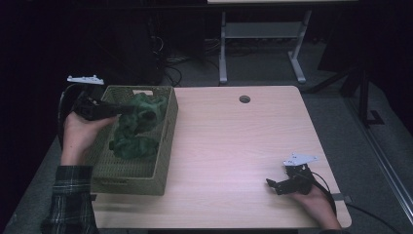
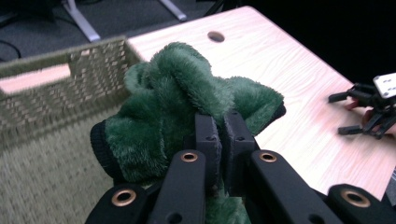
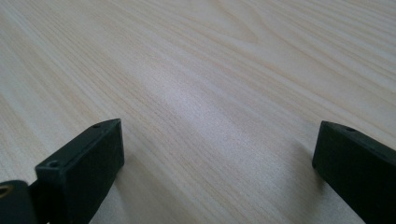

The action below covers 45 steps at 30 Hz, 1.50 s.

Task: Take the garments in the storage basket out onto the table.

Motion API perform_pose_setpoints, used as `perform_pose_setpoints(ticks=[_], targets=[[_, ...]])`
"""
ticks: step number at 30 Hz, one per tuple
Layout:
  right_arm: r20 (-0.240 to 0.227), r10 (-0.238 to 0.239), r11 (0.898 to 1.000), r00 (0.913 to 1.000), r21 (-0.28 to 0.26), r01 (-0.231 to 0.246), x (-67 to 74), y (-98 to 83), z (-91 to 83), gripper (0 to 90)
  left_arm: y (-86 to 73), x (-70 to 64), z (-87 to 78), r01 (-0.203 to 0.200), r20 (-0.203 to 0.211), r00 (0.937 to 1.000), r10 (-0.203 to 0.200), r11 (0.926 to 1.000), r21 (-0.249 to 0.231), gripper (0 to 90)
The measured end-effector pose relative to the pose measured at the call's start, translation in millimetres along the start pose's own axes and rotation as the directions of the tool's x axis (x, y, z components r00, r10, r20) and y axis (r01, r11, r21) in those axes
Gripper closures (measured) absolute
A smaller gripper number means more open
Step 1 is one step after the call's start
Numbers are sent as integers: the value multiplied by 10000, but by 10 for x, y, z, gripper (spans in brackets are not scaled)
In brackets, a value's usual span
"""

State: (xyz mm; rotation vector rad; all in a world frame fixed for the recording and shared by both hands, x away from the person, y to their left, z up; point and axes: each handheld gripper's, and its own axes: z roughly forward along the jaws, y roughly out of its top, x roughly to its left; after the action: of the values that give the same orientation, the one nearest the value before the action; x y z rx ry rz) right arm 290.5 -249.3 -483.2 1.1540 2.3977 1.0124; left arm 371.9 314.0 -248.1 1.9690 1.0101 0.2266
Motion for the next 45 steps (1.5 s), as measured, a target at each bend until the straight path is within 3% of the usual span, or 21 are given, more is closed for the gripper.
perform_pose_setpoints(ticks=[6,13,23,34,45], targets=[[-1,0,10000,10000,3,0,0,0,0,18,165,-83,-105,-239,90,9997,242,9993,-283,866],[23,35,10000,10000,18,-35,3,2,-1,18,375,-212,-210,-564,464,9971,600,9956,-755,866],[24,42,10000,10000,24,-42,4,2,-1,18,597,-463,-152,-1006,873,9901,1104,9889,-1091,866],[13,87,10000,10000,-3,-87,7,3,0,18,696,-772,191,-1207,1442,9792,1429,9809,-1527,865],[29,21,10000,10000,-48,-21,3,3,3,18,723,-1027,669,-1394,2049,9653,1617,9831,-1187,864]])
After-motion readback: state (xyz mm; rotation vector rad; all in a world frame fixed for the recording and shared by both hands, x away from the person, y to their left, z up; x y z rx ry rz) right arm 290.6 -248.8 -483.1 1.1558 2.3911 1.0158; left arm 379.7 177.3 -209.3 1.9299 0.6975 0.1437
